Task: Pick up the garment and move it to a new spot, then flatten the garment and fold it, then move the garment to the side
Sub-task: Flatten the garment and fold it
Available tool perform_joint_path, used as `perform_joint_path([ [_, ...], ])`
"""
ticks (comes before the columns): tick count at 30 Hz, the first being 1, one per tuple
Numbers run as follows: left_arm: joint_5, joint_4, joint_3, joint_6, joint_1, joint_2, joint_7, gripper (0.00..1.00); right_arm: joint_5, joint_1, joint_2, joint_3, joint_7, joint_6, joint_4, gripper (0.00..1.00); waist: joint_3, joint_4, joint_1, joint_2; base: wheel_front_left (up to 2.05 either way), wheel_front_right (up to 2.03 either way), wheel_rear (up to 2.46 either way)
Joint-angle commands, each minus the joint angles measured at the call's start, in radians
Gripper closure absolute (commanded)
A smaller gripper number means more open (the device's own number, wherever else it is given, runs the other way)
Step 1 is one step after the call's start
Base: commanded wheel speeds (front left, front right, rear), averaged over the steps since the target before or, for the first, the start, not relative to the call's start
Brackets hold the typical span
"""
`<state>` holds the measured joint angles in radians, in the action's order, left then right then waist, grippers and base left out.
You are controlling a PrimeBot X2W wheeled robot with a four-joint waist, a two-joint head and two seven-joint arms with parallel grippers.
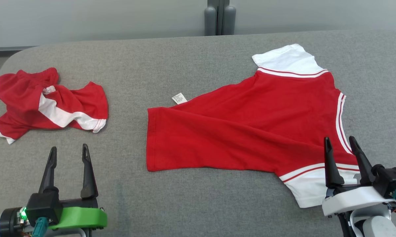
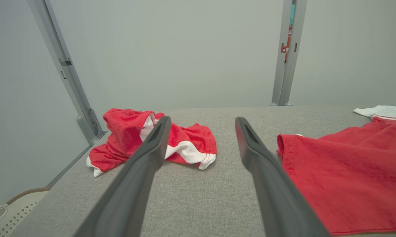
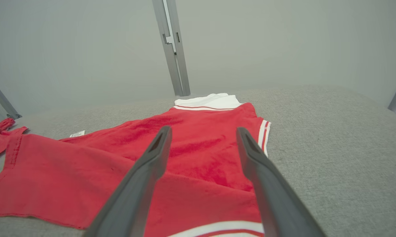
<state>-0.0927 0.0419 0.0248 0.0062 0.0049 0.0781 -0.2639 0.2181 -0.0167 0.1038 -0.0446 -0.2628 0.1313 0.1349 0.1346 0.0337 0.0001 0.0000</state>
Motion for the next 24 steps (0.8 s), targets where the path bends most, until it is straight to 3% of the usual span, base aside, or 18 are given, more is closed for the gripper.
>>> perform_joint_path([
  [1,0.014,0.002,0.007,-0.005,0.018,-0.004,0.0,0.0,-0.011,0.022,0.0,0.003,-0.003,-0.001,-0.006,0.0,-0.014,0.007,-0.0001,0.0,0.0,0.0,0.0],
  [11,0.024,0.023,0.032,-0.028,0.035,-0.019,0.0,0.0,-0.028,0.046,-0.002,0.035,-0.003,-0.001,-0.006,0.0,-0.025,-0.006,-0.0001,0.0,0.0,0.0,0.0],
  [24,0.008,0.231,-0.092,-0.104,-0.051,-0.026,0.0,0.0,-0.026,0.009,0.022,-0.04,0.013,-0.001,0.212,0.0,0.022,-0.051,-0.0001,0.0,0.0,0.0,0.0],
])
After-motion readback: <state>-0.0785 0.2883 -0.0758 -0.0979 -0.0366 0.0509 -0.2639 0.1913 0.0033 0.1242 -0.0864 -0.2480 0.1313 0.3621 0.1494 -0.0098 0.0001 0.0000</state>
